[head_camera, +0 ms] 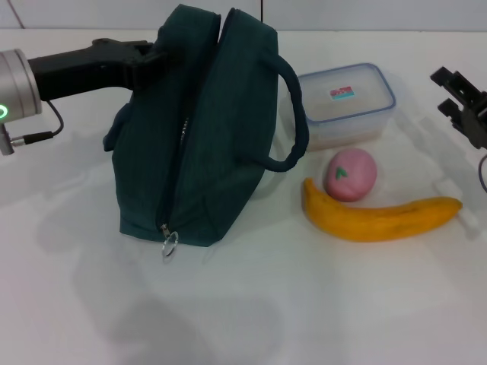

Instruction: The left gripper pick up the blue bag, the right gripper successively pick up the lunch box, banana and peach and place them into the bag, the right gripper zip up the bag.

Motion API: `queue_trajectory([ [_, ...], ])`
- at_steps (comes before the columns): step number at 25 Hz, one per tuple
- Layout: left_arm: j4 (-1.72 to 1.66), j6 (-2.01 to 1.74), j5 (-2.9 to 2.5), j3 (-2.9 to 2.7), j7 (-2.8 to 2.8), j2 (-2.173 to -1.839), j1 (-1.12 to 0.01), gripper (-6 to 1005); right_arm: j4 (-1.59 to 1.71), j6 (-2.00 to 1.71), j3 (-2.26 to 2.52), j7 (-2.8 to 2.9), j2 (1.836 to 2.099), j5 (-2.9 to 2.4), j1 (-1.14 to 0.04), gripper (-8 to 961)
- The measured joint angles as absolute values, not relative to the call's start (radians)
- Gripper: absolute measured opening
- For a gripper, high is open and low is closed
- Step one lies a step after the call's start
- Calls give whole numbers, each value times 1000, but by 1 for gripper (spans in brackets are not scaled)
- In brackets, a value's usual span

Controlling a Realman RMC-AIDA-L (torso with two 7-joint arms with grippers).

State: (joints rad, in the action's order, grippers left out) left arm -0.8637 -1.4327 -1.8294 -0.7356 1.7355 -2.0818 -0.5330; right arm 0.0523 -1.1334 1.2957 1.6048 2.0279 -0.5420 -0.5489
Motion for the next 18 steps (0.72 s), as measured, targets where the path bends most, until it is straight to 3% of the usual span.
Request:
queue_trajectory([
  [18,-838,-1386,-1816,-738,1669,-2086,-546,105,23,-1035,1361,1709,2028,-539,-641,840],
])
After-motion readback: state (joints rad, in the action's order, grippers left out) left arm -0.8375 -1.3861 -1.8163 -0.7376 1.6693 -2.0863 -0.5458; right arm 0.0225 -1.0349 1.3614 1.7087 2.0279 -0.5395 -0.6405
